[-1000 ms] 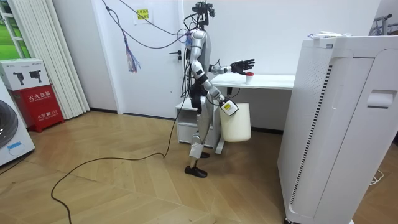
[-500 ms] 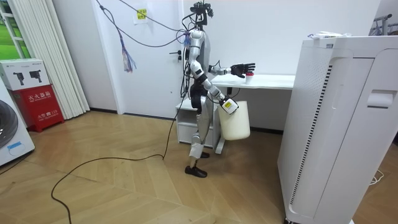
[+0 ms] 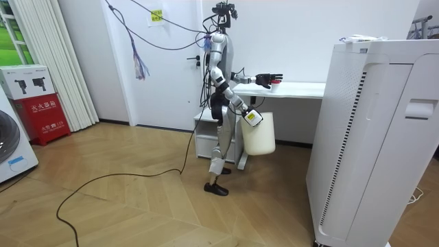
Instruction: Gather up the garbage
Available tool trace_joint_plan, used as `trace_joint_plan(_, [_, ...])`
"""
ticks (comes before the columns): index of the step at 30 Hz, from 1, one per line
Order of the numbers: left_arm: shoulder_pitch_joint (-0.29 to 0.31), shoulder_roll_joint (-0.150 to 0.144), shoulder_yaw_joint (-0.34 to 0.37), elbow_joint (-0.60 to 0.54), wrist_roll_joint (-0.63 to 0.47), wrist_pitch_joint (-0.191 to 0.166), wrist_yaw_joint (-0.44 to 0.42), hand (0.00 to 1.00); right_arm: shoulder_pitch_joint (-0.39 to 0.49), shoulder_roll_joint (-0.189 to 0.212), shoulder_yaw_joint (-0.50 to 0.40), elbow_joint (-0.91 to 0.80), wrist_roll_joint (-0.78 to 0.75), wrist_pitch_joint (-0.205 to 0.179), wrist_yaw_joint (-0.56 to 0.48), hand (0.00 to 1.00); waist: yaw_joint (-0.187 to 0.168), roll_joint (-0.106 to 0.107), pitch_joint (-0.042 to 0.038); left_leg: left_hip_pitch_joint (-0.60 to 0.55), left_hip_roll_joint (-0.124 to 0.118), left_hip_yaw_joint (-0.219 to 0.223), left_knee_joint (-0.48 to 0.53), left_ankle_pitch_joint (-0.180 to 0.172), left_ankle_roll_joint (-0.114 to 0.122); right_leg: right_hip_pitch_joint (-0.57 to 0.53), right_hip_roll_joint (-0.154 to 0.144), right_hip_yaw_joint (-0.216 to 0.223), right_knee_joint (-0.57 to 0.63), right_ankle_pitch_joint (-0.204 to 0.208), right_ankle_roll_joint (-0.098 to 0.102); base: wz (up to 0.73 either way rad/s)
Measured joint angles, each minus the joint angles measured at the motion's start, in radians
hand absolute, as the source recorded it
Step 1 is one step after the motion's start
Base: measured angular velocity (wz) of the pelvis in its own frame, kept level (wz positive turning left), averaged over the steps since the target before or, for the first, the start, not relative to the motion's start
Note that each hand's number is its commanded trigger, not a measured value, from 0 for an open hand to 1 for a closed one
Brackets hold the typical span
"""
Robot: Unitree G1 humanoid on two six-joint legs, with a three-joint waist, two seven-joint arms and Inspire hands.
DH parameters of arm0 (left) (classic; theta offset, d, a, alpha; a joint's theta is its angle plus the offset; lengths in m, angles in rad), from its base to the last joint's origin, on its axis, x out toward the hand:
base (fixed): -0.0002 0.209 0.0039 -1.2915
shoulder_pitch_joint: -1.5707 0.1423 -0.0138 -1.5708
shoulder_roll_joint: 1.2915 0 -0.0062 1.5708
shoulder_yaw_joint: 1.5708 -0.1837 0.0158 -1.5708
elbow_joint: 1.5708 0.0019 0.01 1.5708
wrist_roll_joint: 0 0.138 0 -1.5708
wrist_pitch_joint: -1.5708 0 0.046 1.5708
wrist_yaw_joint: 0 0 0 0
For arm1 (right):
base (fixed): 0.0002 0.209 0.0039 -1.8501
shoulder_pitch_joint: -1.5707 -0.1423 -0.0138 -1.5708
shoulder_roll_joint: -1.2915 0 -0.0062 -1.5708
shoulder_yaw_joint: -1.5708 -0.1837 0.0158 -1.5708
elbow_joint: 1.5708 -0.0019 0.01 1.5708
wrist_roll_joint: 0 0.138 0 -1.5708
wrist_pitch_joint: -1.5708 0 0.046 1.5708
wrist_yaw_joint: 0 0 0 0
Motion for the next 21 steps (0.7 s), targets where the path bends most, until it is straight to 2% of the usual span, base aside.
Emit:
trace_joint_plan(7, [0.000,0.000,-0.001,0.000,-0.021,0.000,0.010,0.00,0.006,-0.001,0.001,-0.017,0.001,0.000,-0.007,1.00,-0.001,0.001,-0.0019,0.001,0.000,0.000,-0.001,0.000,0.000,-0.001,0.000,-0.001,0.000,0.000,0.000,0.00])
trace_joint_plan(13, [0.000,0.001,-0.001,0.000,-0.028,0.000,0.032,0.00,0.011,-0.001,0.001,-0.042,0.001,0.000,-0.017,1.00,-0.004,0.007,-0.0128,0.004,0.000,0.000,-0.001,0.000,0.000,0.002,0.000,0.001,-0.001,0.000,0.000,0.00])
trace_joint_plan(21, [0.002,0.001,0.005,0.006,-0.067,0.000,0.049,0.00,0.027,-0.001,0.001,-0.049,0.001,0.000,-0.017,1.00,-0.011,0.008,-0.0132,0.025,0.000,0.012,-0.004,0.000,0.000,0.016,-0.001,0.006,-0.001,0.000,0.000,-0.03])
